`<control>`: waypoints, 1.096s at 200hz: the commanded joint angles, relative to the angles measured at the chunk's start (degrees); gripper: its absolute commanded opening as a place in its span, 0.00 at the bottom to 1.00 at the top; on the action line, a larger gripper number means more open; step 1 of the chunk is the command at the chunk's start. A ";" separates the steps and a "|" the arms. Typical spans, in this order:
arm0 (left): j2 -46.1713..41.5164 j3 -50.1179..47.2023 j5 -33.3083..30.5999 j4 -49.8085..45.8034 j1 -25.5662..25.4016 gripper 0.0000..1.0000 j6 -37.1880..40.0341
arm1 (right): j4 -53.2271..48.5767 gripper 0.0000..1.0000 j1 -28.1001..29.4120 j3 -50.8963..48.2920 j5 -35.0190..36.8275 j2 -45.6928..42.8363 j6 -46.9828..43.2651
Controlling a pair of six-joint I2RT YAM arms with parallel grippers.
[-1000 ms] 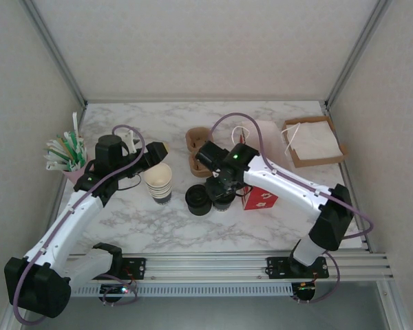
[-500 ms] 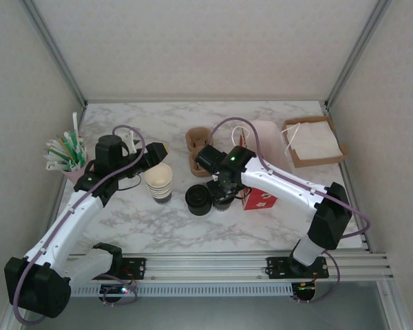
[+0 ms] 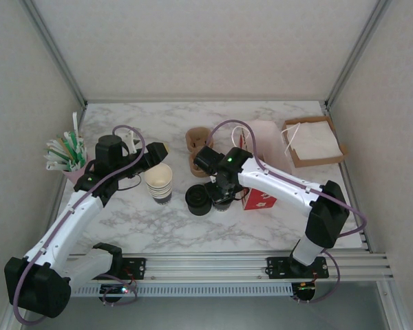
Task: Pack the takeout coffee
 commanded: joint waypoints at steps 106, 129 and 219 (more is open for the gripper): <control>-0.18 1.36 -0.36 -0.28 0.36 0.77 0.89 | 0.22 0.10 -2.38 -7.91 -0.33 1.55 2.07; -0.18 1.81 -0.44 -0.45 0.32 0.77 0.89 | -0.39 0.11 -2.16 -5.14 0.08 0.92 1.20; 0.56 5.46 -1.50 -3.35 0.31 0.81 2.78 | -1.69 0.19 -1.63 1.16 0.63 -3.49 -0.10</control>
